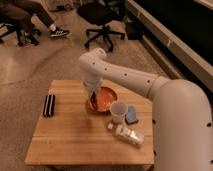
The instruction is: Place the pepper in the ceramic bowl
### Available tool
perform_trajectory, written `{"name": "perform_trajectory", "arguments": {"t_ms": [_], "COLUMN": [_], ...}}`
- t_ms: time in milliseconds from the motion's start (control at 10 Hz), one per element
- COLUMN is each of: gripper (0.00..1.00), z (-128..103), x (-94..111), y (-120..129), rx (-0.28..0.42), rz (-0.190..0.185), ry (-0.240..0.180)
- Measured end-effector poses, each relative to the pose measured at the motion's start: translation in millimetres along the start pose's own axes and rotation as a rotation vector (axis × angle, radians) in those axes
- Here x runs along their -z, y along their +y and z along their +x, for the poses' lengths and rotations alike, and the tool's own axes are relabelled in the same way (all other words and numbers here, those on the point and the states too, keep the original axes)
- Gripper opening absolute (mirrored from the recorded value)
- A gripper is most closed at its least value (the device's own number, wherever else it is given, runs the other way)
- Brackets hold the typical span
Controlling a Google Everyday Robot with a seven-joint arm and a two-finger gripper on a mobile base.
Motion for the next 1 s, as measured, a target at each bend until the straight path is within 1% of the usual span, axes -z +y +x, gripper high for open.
{"name": "perform_trajectory", "arguments": {"t_ms": [200, 300, 400, 600, 700, 800, 1000], "gripper": [0.42, 0.5, 0.64, 0.78, 0.8, 0.8, 0.8], "z": [25.8, 34.1, 45.1, 53.7, 54.3, 53.6, 54.8], "x": [9.1, 10.4, 8.4, 2.7, -0.8, -0.5, -0.9], "y": [27.8, 36.9, 52.3, 67.3, 76.0, 78.8, 75.9], "rx": [-0.023, -0.032, -0.04, -0.032, -0.032, -0.035, -0.031], "rz": [-0.011, -0.014, -0.02, -0.025, -0.029, -0.03, -0.028], "ry": [0.045, 0.061, 0.084, 0.115, 0.128, 0.13, 0.13]}}
